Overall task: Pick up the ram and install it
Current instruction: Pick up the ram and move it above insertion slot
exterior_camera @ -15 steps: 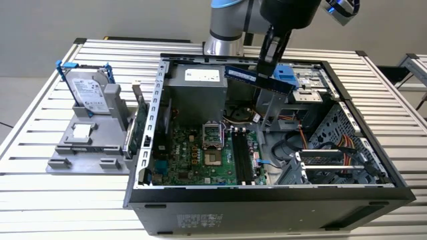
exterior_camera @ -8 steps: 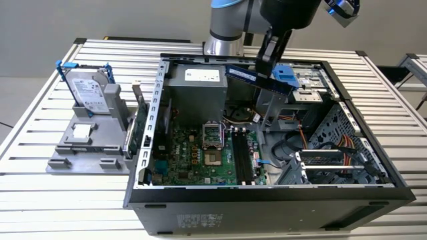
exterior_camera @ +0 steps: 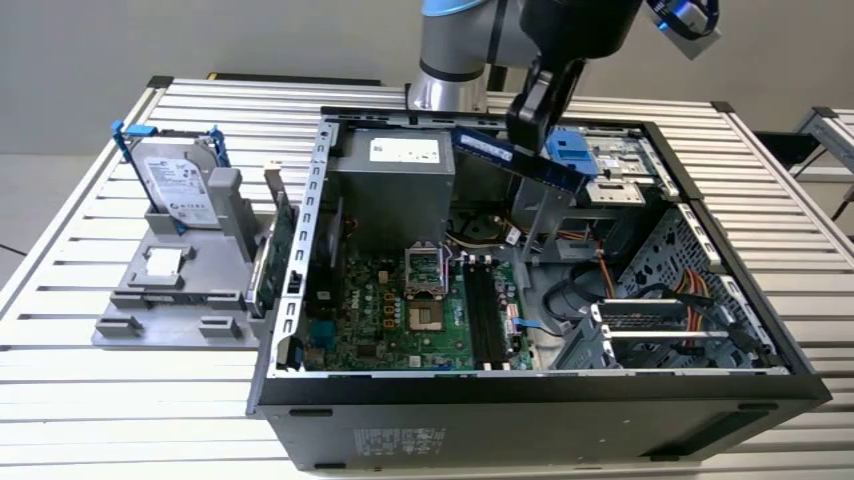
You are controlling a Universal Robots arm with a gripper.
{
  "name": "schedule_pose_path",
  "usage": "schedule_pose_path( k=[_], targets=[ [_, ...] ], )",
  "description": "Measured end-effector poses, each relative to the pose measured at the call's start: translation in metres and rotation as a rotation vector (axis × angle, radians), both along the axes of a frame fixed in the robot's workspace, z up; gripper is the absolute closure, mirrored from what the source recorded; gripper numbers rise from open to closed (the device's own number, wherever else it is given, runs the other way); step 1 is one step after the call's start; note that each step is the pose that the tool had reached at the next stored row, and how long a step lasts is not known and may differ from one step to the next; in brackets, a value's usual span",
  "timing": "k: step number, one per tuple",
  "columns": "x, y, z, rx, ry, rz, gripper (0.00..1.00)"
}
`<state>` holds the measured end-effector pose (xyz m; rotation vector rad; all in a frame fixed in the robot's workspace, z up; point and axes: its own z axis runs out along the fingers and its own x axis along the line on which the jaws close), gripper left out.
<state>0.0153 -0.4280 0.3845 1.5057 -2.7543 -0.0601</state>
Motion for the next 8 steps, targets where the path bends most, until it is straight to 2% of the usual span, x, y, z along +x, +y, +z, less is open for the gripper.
schedule_pose_path(
  k=[8],
  targets=[
    [0.0000, 0.0000, 0.0000, 0.0000, 0.0000, -0.074, 1.00]
  ],
)
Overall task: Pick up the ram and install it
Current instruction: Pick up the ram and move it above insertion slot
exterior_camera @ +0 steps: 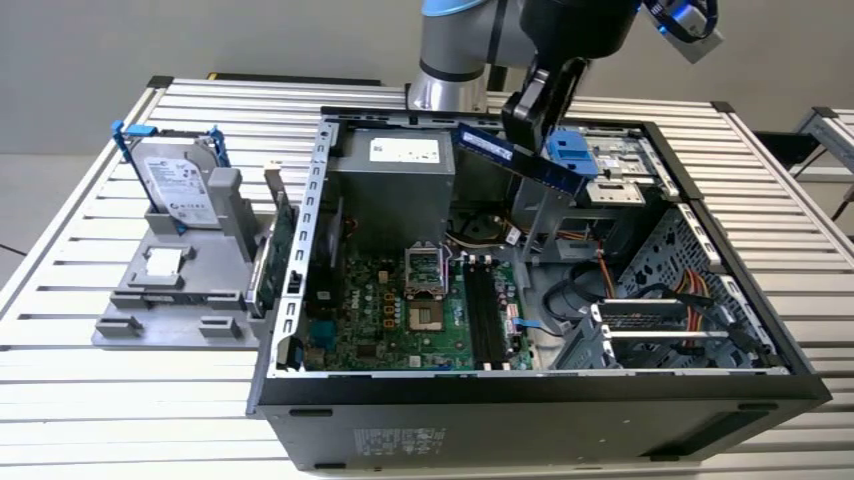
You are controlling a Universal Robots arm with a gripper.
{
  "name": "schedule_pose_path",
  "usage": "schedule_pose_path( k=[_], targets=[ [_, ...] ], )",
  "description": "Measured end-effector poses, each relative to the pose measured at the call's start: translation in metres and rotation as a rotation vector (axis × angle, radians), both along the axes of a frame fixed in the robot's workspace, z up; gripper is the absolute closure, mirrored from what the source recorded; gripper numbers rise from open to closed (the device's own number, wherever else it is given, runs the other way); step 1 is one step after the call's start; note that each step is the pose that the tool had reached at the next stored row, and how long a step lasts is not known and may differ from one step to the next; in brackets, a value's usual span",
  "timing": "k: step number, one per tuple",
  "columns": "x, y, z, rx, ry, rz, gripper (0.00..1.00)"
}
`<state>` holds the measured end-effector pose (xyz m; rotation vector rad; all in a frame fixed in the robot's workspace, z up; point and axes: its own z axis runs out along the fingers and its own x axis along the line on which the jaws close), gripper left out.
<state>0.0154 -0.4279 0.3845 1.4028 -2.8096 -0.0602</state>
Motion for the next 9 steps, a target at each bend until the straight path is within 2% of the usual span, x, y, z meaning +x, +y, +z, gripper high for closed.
schedule_pose_path(
  k=[9],
  targets=[
    [0.0000, 0.0000, 0.0000, 0.0000, 0.0000, -0.086, 1.00]
  ],
)
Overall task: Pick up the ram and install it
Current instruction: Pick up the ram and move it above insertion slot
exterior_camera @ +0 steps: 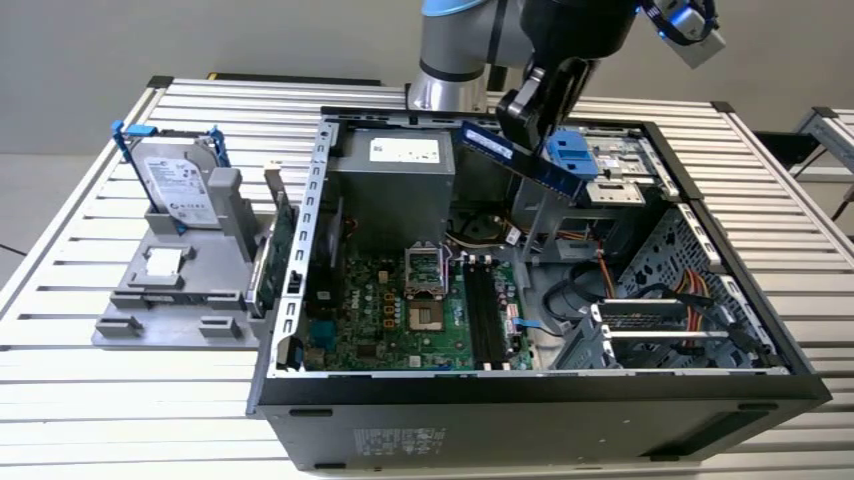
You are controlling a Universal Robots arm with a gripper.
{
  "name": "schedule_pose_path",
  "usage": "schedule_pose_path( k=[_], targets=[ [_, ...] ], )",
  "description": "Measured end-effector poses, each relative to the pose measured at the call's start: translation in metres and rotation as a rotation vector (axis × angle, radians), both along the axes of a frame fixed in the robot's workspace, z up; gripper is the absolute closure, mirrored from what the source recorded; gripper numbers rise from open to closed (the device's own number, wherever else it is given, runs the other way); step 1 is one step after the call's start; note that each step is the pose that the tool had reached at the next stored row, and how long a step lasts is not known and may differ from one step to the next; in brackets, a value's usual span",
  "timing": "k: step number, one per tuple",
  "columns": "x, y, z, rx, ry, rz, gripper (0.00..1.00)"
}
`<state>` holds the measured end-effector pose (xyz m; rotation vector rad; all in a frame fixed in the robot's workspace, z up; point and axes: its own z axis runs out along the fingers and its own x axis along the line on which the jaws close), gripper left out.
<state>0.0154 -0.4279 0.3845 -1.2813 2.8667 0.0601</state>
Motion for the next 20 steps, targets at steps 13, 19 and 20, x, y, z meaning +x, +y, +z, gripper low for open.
schedule_pose_path(
  k=[13, 19, 20],
  targets=[
    [0.0000, 0.0000, -0.0001, 0.0001, 0.0000, -0.156, 1.00],
    [0.0000, 0.0000, -0.0001, 0.0000, 0.0000, -0.214, 1.00],
    [0.0000, 0.0000, -0.0001, 0.0000, 0.0000, -0.223, 1.00]
  ],
)
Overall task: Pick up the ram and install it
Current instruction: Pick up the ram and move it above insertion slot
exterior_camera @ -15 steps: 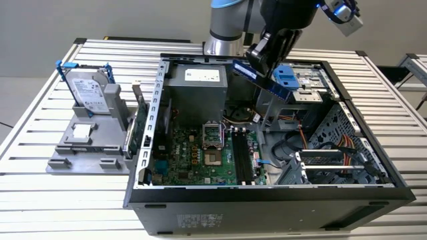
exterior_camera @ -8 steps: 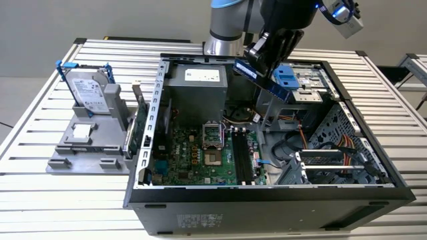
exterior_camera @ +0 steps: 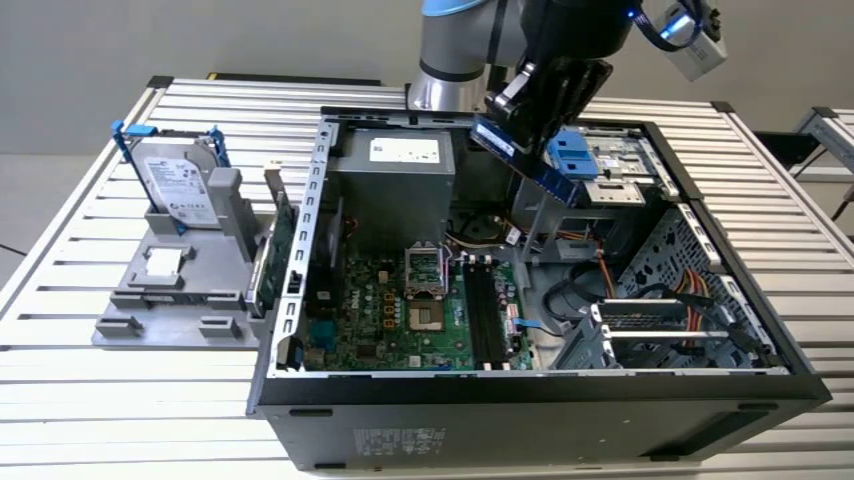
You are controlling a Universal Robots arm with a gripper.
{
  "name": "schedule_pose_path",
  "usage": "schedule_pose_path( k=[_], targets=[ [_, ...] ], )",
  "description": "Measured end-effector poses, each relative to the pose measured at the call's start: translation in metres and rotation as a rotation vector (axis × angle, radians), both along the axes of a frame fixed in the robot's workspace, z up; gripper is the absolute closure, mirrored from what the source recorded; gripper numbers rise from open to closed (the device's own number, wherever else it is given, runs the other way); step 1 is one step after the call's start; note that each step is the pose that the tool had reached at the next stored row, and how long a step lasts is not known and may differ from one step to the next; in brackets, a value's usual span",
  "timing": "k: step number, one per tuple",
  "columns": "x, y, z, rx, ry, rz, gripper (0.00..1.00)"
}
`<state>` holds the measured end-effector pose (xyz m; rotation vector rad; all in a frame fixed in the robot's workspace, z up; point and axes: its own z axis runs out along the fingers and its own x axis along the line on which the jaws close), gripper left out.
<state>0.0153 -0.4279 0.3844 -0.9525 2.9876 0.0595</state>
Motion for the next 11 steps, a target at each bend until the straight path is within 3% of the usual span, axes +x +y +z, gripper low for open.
schedule_pose_path(
  k=[11],
  targets=[
    [0.0000, 0.0000, 0.0000, 0.0000, 0.0000, -0.108, 1.00]
  ],
)
